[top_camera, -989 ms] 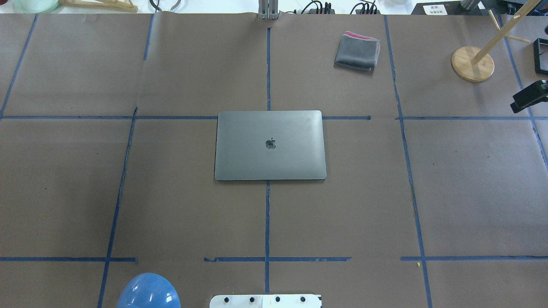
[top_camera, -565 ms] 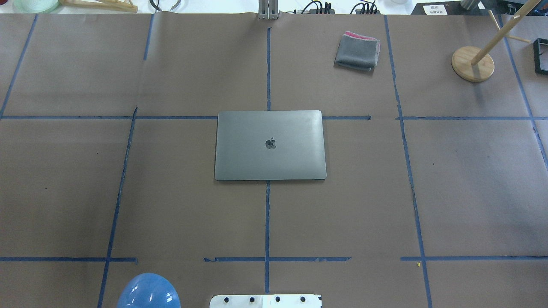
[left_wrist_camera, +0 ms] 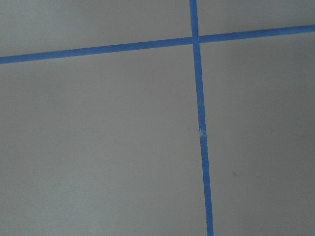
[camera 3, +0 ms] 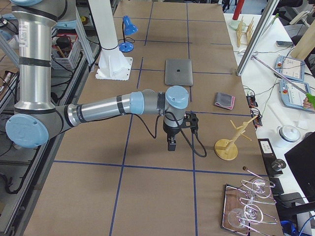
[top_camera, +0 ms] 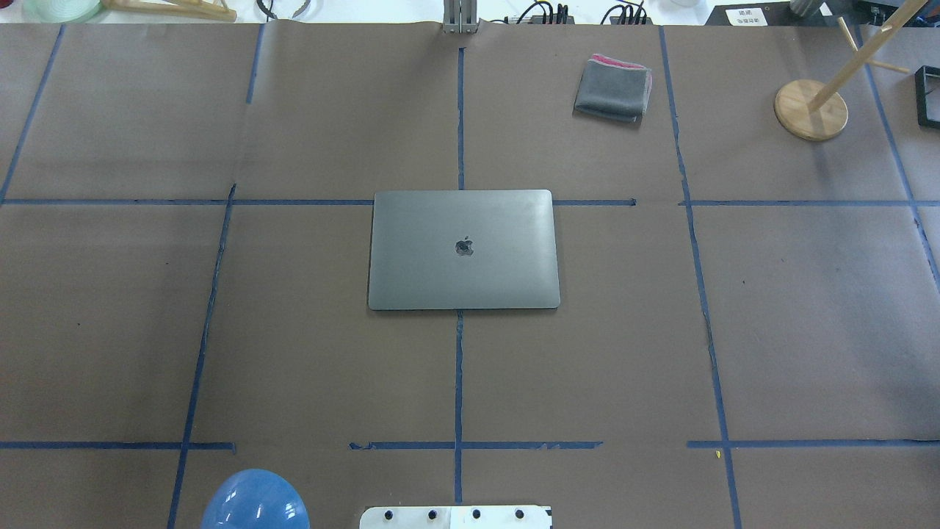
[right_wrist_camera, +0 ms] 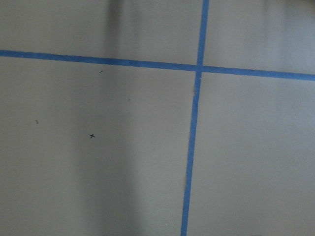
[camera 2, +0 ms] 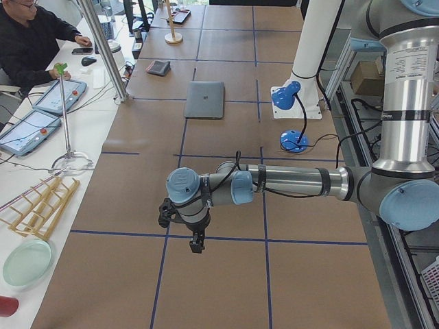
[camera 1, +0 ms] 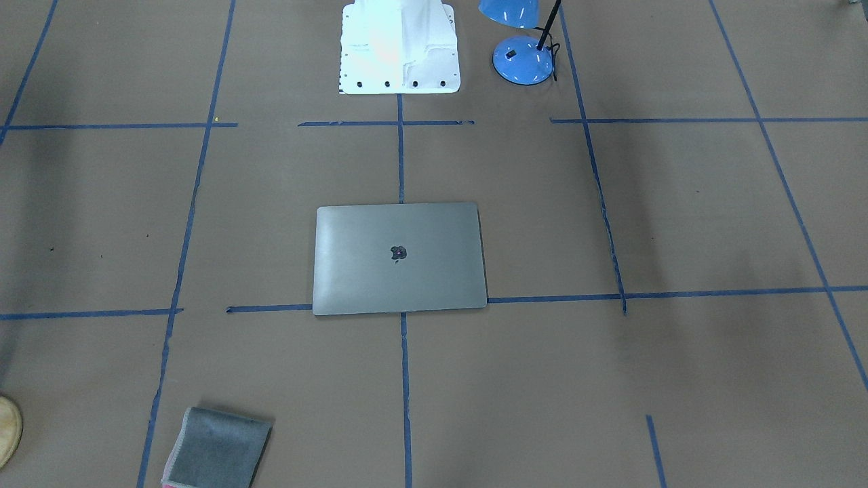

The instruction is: Close laptop

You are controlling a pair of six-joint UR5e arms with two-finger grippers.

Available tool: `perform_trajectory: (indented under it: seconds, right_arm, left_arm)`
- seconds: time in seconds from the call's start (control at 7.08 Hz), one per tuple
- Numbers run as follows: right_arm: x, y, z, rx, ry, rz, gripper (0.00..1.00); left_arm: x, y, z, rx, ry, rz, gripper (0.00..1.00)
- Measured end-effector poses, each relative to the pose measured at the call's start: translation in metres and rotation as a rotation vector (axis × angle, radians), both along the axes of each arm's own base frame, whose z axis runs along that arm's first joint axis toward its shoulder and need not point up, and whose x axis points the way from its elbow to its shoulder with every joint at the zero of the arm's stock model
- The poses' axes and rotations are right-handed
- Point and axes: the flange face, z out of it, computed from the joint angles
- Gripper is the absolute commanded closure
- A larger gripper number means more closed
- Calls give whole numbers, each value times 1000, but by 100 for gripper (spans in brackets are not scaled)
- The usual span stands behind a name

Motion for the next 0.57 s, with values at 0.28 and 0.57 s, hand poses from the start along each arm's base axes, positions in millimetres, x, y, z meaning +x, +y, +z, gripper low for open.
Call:
perform_trajectory:
  seconds: [0.28,0.57]
  right_arm:
    - [22,8,35,-65,-33,49,0]
    - [25,9,51,-69,-66,65,0]
  left_arm:
    - [0,-1,-2,3,0,-1,0]
    - [0,-1,-5,7,0,-1,0]
